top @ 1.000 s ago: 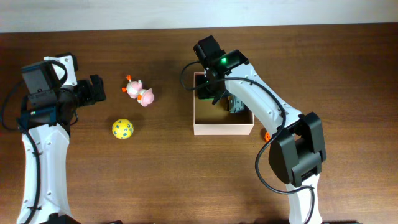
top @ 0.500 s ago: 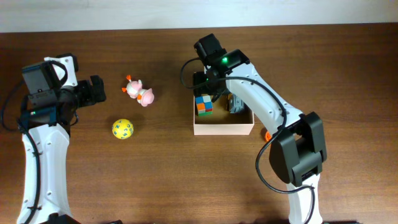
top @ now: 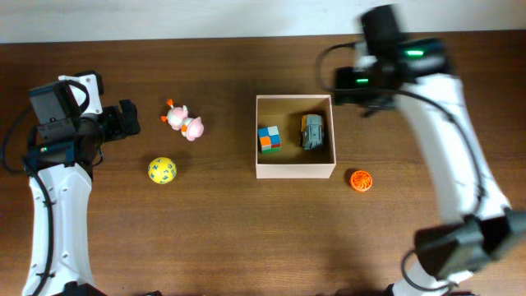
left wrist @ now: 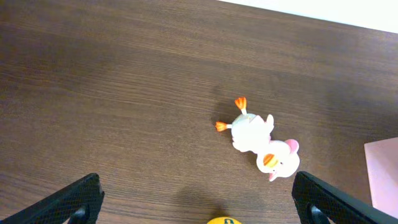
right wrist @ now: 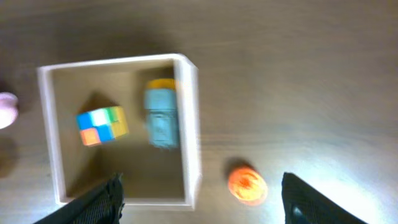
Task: Pack container
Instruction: 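Place the colour cube into the box and withdraw right gripper, then lower right gripper onto the orange spiky ball and grasp it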
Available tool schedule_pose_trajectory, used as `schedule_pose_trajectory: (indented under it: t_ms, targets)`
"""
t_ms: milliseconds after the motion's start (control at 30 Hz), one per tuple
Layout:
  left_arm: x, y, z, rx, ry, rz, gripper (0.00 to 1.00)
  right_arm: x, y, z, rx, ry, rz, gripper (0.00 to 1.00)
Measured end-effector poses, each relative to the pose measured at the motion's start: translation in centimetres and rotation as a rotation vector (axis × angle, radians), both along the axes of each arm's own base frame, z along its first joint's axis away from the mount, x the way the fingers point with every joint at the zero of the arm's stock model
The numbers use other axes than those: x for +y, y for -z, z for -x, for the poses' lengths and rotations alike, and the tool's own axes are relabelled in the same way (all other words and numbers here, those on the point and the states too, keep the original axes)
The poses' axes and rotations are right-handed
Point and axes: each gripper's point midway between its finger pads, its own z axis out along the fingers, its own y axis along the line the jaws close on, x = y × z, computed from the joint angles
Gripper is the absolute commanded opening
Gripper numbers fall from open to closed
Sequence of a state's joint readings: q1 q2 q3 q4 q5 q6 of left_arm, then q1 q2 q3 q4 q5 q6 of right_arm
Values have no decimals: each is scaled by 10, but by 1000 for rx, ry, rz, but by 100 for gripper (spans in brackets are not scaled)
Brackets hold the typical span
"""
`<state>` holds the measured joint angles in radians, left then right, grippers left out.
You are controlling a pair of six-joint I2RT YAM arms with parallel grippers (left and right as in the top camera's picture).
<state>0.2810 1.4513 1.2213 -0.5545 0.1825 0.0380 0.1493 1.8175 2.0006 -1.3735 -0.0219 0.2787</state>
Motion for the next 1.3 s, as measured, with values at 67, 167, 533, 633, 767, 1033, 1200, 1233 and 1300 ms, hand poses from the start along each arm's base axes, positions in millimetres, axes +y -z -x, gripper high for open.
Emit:
schedule_pose_trajectory:
  t_ms: [67,167,533,633,767,1033,1200,1233,1300]
  targets:
    - [0,0,0,0,0,0,99,-25,-3,13,36,47,15,75]
    - [0,0,0,0,0,0,99,-47,14,23,115,88,29,75]
    - [0,0,0,-2,0,-1,99,-40,136,65,393,55,38,72]
    - [0,0,0,-2,0,-1,99,-27,159,75,420,24,30,70]
    - [0,0,0,0,0,0,99,-17,187,90,456,14,24,66]
    - [0,0,0,0,0,0,99,-18,208,100,470,31,23,67]
    - [0,1,1,6,0,1,99,-22,216,89,413,38,46,67]
    - [0,1,1,6,0,2,99,-23,219,89,407,39,54,67]
    - [0,1,1,7,0,2,99,-26,225,89,399,42,68,67]
